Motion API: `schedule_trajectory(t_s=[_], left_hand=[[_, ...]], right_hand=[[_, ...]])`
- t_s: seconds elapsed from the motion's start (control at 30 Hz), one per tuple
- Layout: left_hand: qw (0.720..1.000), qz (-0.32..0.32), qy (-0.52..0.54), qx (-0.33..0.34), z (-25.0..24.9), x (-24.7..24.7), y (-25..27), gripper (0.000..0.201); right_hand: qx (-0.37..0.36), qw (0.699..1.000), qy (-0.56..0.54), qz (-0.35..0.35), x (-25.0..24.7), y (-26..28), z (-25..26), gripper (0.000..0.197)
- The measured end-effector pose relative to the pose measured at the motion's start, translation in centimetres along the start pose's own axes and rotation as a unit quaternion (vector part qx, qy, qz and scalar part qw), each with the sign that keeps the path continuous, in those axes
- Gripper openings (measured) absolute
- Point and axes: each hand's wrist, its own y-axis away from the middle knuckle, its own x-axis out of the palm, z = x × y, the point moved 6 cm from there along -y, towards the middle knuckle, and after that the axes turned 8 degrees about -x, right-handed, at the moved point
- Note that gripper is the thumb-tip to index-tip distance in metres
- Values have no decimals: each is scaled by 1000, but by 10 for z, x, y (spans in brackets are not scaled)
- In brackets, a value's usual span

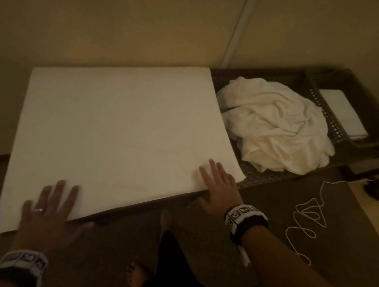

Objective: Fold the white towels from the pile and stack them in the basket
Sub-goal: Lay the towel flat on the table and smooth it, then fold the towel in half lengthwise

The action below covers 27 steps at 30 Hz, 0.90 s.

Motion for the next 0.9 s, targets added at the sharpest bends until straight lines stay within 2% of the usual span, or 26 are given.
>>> schedule_trajectory(t_s=[0.07, 0.13, 0.23, 0.27, 0.33, 0.4, 0.53, 0.6, 0.7, 0.77, 0.9], left_hand=[[1000, 4, -3, 11, 4, 0, 1, 96], [999, 19, -29, 19, 6, 3, 4, 95], [996, 62, -70, 9, 7, 7, 19, 107], [996, 58, -69, 10, 8, 8, 23, 105], [997, 43, -56, 11, 11, 5, 28, 101], [997, 51, -51, 11, 8, -2, 30, 95], [995, 69, -66, -14, 4, -21, 28, 80], [995, 77, -59, -33, 13, -24, 28, 72], [996, 62, -46, -39, 18, -38, 32, 62], [995, 67, -17, -74, 20, -51, 32, 49], [986, 146, -17, -79, 30, -66, 8, 23]], right_hand=[[-13, 998, 40, 52, 17, -11, 7, 95], [-13, 997, 52, 50, 21, -14, 6, 88], [-58, 995, 70, 40, 20, -8, -1, 80], [-77, 994, 74, 23, 16, -6, -3, 78], [-91, 992, 84, 36, 8, -3, -7, 68], [-71, 990, 103, 72, -1, -6, -9, 59], [12, 990, 116, 78, -18, -21, -14, 59], [28, 987, 115, 105, -18, -25, -16, 56], [39, 979, 140, 146, -26, -29, -15, 41], [47, 973, 156, 165, -35, -30, -17, 33], [52, 970, 127, 201, -51, -34, -25, 29]])
